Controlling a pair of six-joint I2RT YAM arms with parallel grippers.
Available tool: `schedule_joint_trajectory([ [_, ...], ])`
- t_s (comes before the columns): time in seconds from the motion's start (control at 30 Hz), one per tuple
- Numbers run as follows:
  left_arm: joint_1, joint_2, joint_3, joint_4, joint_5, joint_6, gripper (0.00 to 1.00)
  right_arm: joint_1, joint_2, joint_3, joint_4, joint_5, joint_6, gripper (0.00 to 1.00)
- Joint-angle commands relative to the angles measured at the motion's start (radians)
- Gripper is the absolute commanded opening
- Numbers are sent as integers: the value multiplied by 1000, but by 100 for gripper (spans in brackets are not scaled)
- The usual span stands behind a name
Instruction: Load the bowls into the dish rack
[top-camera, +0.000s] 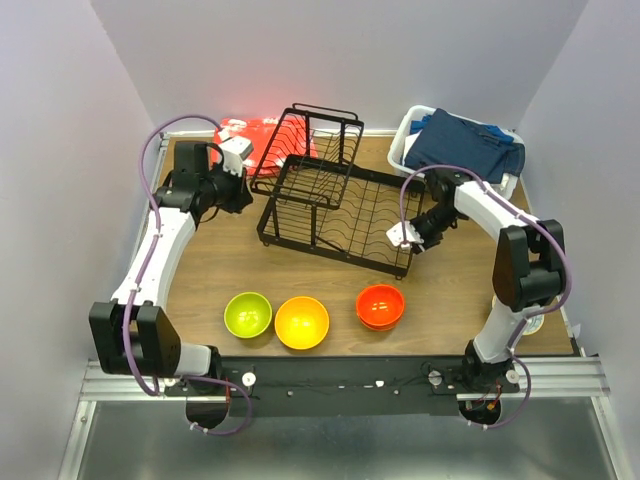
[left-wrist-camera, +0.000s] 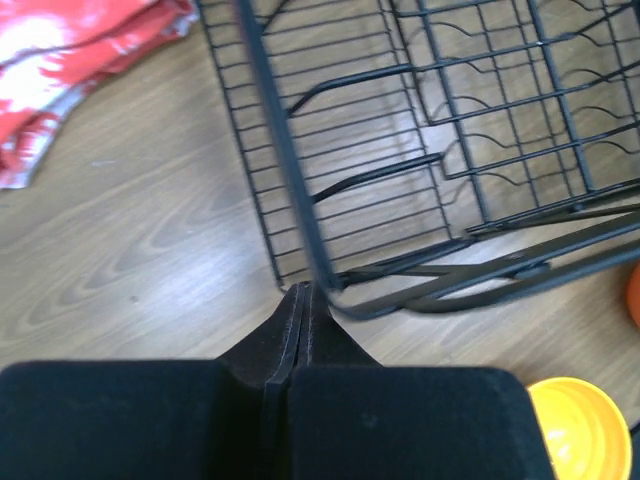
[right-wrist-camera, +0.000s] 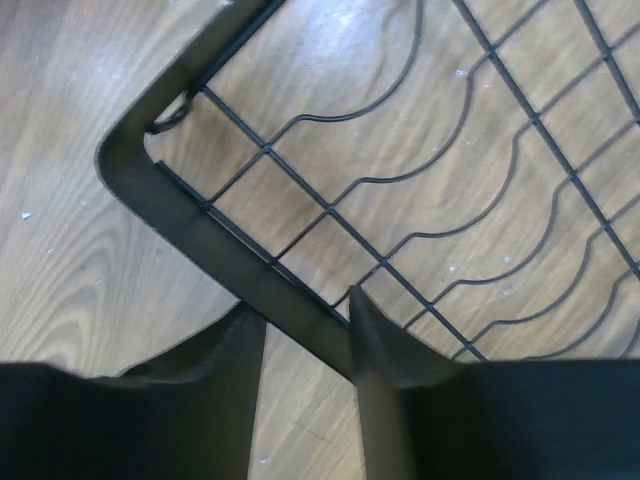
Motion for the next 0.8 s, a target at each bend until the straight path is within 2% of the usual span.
schedule_joint_trajectory([
  [0.0, 28, -109, -48, 17, -35, 64, 0, 54, -13, 26, -18, 22, -123, 38],
  [0.07, 30, -163, -82, 3, -36, 81, 0, 69, -29, 8, -23, 30, -109, 28],
  [0.23, 31, -270, -183, 0, -56, 84, 0, 128, -76, -35, -14, 33, -77, 15],
  [0.43, 33, -375, -247, -6, -81, 90, 0, 211, -101, -55, 11, 28, 44, 12],
  [0.5, 33, -401, -272, -7, -95, 95, 0, 240, -104, -61, 43, 35, 133, 9],
  [0.53, 33, -425, -280, -10, -101, 95, 0, 247, -102, -58, 61, 38, 171, 2],
  [0.57, 33, -438, -286, -12, -104, 98, 0, 253, -92, -54, 83, 41, 246, 1],
  [0.77, 33, -531, -344, -20, -141, 76, 0, 278, -26, 21, 117, 35, 539, 1],
])
